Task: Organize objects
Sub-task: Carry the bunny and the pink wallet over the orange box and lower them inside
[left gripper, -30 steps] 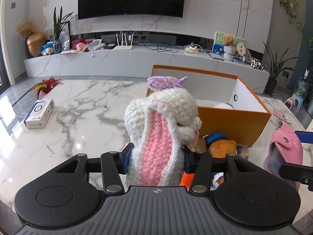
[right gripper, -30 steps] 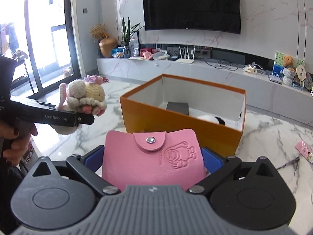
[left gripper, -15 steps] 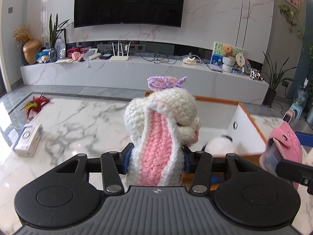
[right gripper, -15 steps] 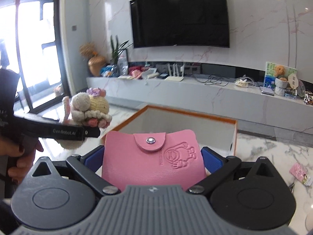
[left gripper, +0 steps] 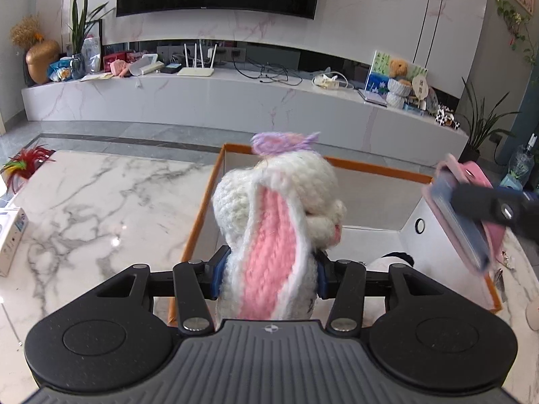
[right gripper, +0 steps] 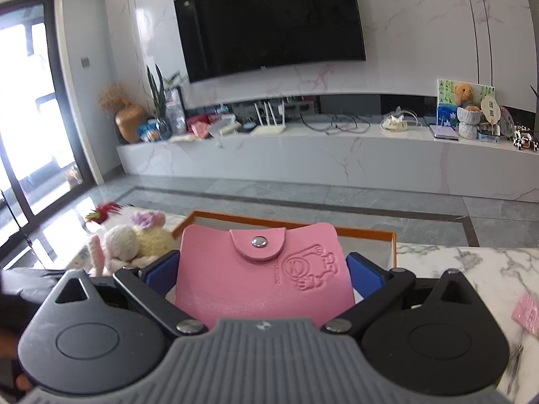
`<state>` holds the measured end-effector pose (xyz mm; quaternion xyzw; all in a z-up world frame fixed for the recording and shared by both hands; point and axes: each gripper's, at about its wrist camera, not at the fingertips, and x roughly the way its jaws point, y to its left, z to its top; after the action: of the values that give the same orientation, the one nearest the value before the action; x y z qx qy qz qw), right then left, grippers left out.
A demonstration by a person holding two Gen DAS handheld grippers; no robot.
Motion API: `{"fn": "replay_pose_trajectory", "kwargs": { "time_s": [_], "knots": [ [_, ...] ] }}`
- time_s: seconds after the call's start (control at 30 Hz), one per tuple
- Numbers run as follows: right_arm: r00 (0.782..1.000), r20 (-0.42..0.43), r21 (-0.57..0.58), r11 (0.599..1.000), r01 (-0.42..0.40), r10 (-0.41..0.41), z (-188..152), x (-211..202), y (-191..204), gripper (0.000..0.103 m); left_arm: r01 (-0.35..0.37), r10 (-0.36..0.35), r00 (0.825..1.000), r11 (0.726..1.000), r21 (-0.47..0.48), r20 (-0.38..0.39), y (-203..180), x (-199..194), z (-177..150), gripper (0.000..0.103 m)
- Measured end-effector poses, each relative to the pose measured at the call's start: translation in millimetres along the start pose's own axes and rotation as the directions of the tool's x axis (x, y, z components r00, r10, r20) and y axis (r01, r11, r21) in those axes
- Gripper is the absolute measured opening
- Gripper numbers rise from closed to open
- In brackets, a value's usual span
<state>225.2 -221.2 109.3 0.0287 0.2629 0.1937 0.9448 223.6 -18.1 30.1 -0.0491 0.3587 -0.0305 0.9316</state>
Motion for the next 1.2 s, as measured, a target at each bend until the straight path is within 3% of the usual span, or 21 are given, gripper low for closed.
{"fn": "replay_pose_trajectory", "kwargs": {
  "time_s": [0.2, 0.57, 0.87, 1.2],
  "knots": [
    [0.996, -0.083, -0.011, 1.0, 0.02, -0.021, 10.9, 41.0, -8.6, 0.101, 0.003, -0.004, 0.999, 1.0, -0.024, -0.032, 2.8, 18.5, 3.2, 0.056],
    [0.978, -0.205, -0.027, 0.999, 0.029, -0.034, 10.8, 86.1, -15.5, 0.101, -0.044, 0.045, 0.996, 0.999, 0.014, -0.072, -10.7, 43.0, 7.0, 0.056],
    [0.96, -0.272, 0.003, 0.998, 0.064, -0.061, 6.7, 114.9, -18.8, 0.101, -0.014, 0.016, 0.995, 1.0, 0.015, -0.1, -21.7, 55.2, 8.0, 0.056],
    [0.937, -0.344, 0.048, 0.995, 0.086, -0.064, 6.1, 145.4, -23.6, 0.101, -0.046, 0.05, 0.977, 0.999, 0.027, -0.207, -22.3, 71.4, 4.4, 0.056]
  ]
}}
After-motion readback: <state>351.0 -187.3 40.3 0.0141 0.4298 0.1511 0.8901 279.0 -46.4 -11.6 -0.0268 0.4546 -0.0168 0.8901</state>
